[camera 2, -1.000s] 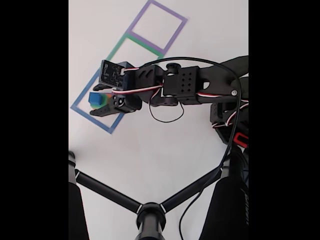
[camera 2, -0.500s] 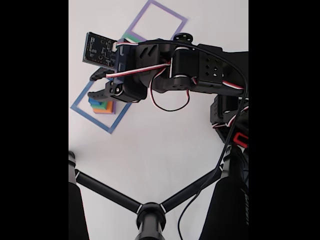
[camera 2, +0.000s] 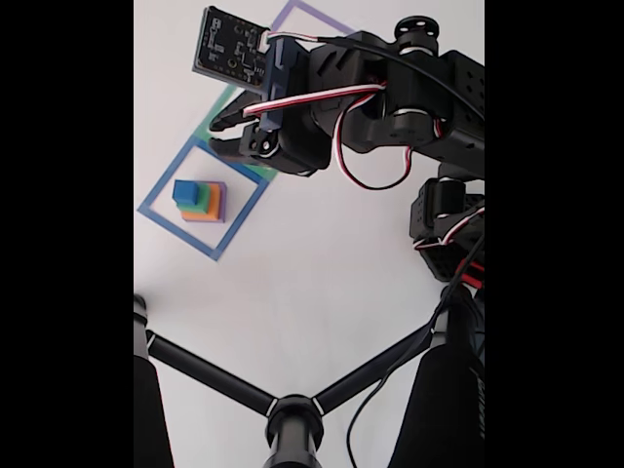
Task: Tower of hanoi
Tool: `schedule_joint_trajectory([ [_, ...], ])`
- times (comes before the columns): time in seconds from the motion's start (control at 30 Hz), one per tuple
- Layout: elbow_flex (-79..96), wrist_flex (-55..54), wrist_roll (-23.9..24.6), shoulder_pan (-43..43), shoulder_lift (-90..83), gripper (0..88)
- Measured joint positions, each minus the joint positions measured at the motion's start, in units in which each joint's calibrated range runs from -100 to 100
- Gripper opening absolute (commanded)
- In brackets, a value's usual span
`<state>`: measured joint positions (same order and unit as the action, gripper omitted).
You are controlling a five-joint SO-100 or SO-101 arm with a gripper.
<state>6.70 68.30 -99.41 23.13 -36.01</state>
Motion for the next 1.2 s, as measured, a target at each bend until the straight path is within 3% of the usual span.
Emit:
schedule_joint_trajectory([
  [0.4,25.94,-13.88,0.00,0.00,-14.35,0.0],
  [0.8,41.43,-15.97,0.39,-3.44,-30.48,0.0],
  [1.03,46.82,-16.21,13.20,-7.20,-36.47,0.0],
  [1.2,51.17,-17.34,27.78,-10.89,-40.35,0.0],
])
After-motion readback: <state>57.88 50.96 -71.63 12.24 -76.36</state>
